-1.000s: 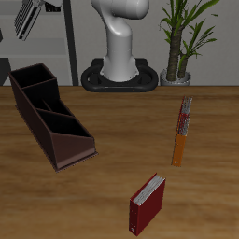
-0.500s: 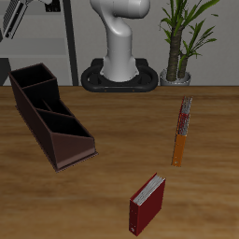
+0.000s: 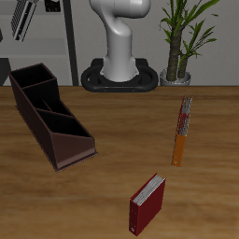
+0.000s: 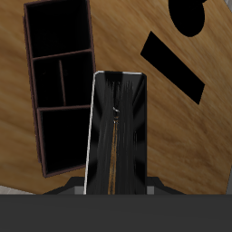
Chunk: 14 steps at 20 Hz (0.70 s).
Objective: Place the striped book into the right desk caddy's back compartment
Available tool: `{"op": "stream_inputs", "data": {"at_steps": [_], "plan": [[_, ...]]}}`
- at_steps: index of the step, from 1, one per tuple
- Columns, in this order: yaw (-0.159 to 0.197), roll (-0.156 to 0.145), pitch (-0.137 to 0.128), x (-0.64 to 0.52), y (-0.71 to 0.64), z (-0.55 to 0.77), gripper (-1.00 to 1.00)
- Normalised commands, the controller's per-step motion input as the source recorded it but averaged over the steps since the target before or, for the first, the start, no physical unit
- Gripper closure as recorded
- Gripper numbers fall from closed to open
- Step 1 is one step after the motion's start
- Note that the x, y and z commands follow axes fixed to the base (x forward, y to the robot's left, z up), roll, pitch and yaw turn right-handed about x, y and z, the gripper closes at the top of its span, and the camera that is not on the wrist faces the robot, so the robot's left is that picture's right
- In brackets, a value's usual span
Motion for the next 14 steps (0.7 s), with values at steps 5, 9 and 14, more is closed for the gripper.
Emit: {"op": "stream_inputs", "data": {"at_steps": [5, 9, 14], "plan": [[0.044, 0.043, -0.018, 0.21, 0.21, 0.07, 1.00], [-0.001, -0.024, 0.000, 0.16, -0.11, 0.07, 1.00], [0.005, -0.004, -0.005, 0.14, -0.07, 0.03, 1.00]]}}
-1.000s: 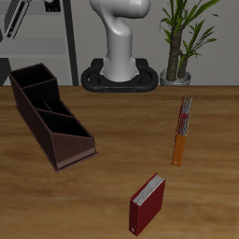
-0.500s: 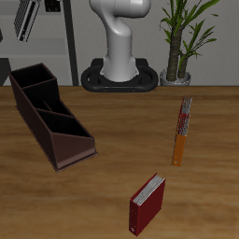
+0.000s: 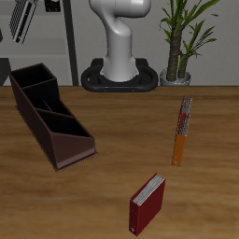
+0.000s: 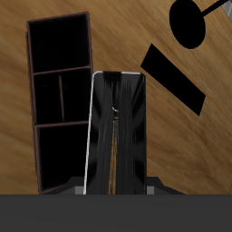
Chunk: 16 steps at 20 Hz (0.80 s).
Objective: Place the striped book into the right desk caddy's back compartment
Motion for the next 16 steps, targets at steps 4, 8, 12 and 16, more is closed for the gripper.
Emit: {"op": "stream_inputs", "data": {"at_steps": [4, 8, 12, 16], "plan": [[0.010, 0.006, 0.010, 0.23, 0.03, -0.05, 1.00], [0.031, 0.053, -0.016, 0.29, 0.30, 0.01, 1.00], [0.013, 0.037, -0.004, 0.23, 0.16, 0.03, 1.00], [0.026, 0.038, 0.010, 0.34, 0.19, -0.09, 1.00]]}}
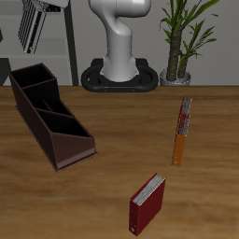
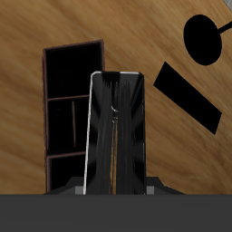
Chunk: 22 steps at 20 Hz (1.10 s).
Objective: Place the striped book into the right desk caddy's back compartment
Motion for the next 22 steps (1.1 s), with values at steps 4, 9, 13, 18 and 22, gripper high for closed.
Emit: {"op": "stream_inputs", "data": {"at_steps": [4, 9, 13, 18, 22], "plan": [[-0.017, 0.038, 0.023, 0.14, 0.12, -0.04, 1.00], [-0.003, 0.066, 0.043, 0.27, 0.20, -0.07, 1.00], [-0.036, 0.076, 0.059, 0.16, 0.05, -0.06, 1.00], [-0.024, 0.037, 0.035, 0.04, -0.04, -0.03, 1.00], [-0.004, 0.034, 0.058, 0.07, 0.00, -0.12, 1.00]]}}
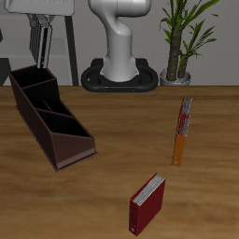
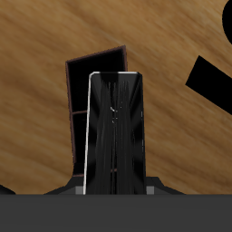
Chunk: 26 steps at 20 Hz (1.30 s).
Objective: Place the striped book into the right desk caddy's back compartment
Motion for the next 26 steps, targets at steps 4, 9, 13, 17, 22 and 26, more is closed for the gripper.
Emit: {"op": "stream_inputs", "data": {"at_steps": [4, 9, 13, 17, 22, 26], "plan": [[0.022, 0.051, -0.002, 0.08, 0.12, -0.06, 1.00], [-0.003, -0.033, -0.001, 0.00, -0.09, 0.00, 1.00], [0.017, -0.047, -0.030, -0.03, -0.10, -0.02, 1.00], [0.064, -0.018, -0.026, 0.03, 0.02, -0.13, 1.00], [-0.010, -0.008, 0.023, 0.13, -0.02, -0.16, 1.00], [0.007, -0.010, 0.001, 0.12, -0.02, -0.14, 1.00]]}}
